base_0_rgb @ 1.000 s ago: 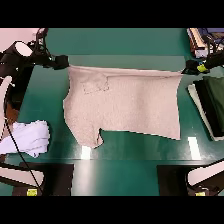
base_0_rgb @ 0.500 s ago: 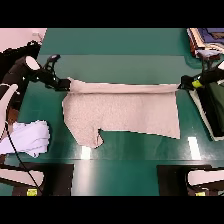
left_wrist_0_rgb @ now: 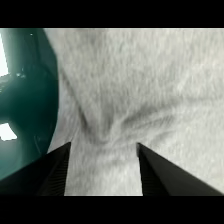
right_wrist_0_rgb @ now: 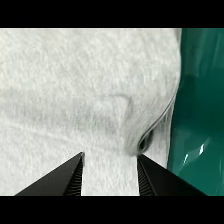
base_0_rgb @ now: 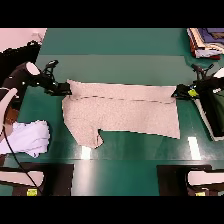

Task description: Fold the shirts.

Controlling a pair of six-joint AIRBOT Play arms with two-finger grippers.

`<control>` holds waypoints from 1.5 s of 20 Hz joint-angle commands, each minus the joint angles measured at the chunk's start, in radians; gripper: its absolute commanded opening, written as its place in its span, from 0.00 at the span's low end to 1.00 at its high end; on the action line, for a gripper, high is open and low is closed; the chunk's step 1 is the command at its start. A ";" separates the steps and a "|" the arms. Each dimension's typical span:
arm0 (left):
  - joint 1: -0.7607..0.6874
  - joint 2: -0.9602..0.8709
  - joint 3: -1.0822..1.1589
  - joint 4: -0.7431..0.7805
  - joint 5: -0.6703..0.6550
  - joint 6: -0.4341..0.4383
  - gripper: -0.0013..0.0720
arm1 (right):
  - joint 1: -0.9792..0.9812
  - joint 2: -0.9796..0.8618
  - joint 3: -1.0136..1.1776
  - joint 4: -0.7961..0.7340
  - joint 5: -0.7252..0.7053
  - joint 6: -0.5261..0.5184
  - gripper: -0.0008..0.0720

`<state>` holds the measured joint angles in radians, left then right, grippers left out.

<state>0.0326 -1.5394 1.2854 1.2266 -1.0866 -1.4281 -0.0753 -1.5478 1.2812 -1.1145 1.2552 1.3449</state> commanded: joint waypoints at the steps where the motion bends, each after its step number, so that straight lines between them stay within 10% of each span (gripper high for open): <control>1: 0.036 0.105 -0.021 0.084 -0.120 -0.016 0.67 | -0.021 0.079 -0.034 -0.042 0.032 -0.003 0.54; 13: 0.054 0.562 -0.818 -0.247 0.002 -0.051 0.67 | -0.097 0.384 -0.237 -0.056 0.003 -0.004 0.54; 27: 0.054 0.562 -0.870 -0.405 0.139 -0.004 0.67 | -0.131 0.386 -0.262 -0.064 0.083 -0.030 0.54; 29: 0.054 0.562 -0.870 -0.407 0.125 0.027 0.08 | -0.164 0.386 -0.318 -0.064 0.092 -0.030 0.54; 30: 0.054 0.562 -0.870 -0.416 0.124 0.055 0.05 | -0.180 0.386 -0.346 -0.064 0.097 -0.030 0.54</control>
<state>0.0868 -0.9806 0.4133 0.8509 -0.9337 -1.4143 -0.2207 -1.1622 0.9920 -1.1790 1.3289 1.3182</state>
